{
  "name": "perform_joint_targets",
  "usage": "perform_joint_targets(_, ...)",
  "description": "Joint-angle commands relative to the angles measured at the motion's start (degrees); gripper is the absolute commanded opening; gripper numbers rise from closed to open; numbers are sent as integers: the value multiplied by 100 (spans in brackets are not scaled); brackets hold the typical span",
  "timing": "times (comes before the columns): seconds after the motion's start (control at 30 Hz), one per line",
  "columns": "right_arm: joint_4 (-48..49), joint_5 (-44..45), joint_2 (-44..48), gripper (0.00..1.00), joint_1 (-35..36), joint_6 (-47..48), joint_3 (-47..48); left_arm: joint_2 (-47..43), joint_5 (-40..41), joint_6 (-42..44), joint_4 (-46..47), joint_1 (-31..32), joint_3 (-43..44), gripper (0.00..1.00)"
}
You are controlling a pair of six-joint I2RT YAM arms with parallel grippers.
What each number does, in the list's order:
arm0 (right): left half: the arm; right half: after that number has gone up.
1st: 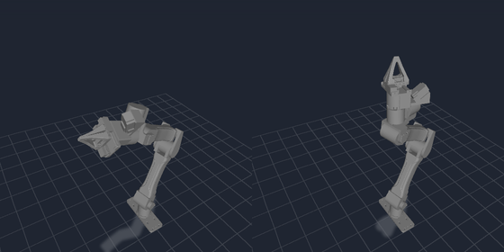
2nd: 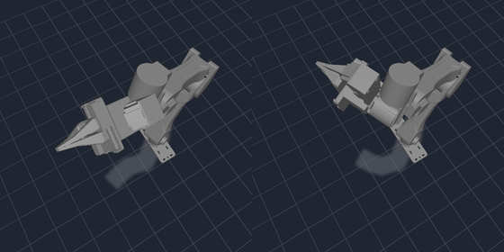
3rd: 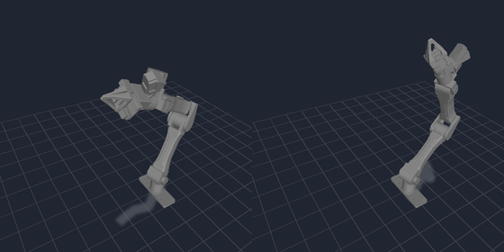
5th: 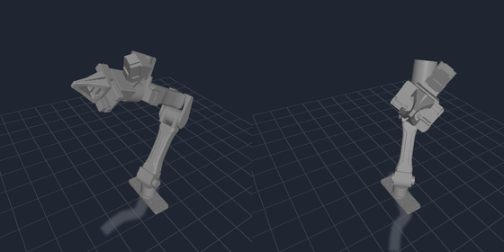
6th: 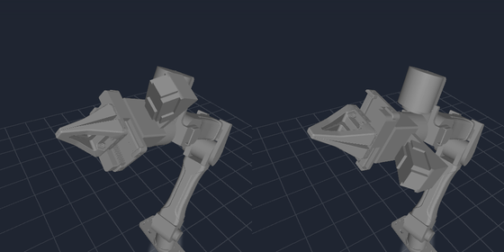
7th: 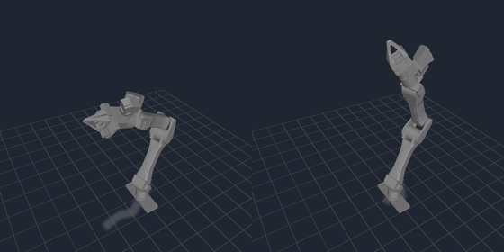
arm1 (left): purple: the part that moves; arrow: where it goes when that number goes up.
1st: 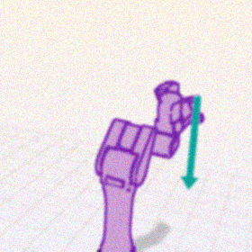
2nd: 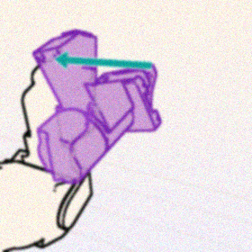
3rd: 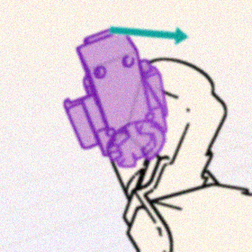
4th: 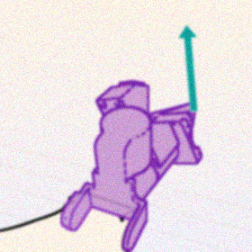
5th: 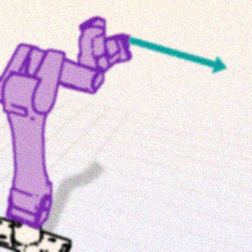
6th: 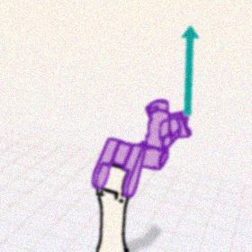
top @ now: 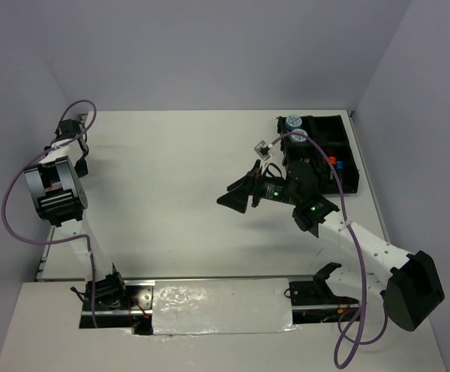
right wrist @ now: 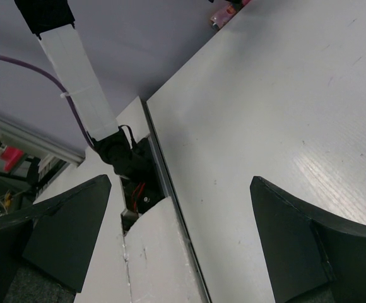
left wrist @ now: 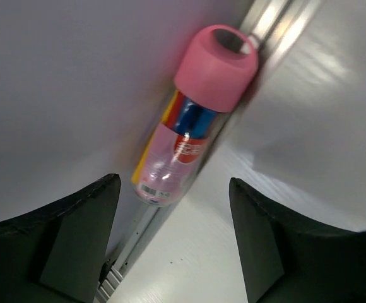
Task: Sort the stationery into containers
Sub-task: Move the stationery to the center of the board.
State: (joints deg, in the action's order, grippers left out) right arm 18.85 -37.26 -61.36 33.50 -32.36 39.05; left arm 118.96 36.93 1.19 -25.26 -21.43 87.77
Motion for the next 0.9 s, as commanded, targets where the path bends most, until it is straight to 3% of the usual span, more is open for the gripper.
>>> perform_joint_targets(0.0, 224, -63, 151, 100, 34, -7, 33, 66, -53, 171, 91, -282, 39, 81)
perform_joint_targets(0.33, 233, -45, 257, 100, 52, -33, 6, 409, -1064, 663, 30, -414, -23, 76)
perform_joint_targets(0.67, 330, -36, 327, 100, 96, -86, -55, 760, -1065, 707, -32, -608, -93, 68)
perform_joint_targets(0.87, 321, 8, 265, 100, 113, -60, -46, 831, -1065, 672, -76, -863, 206, 72)
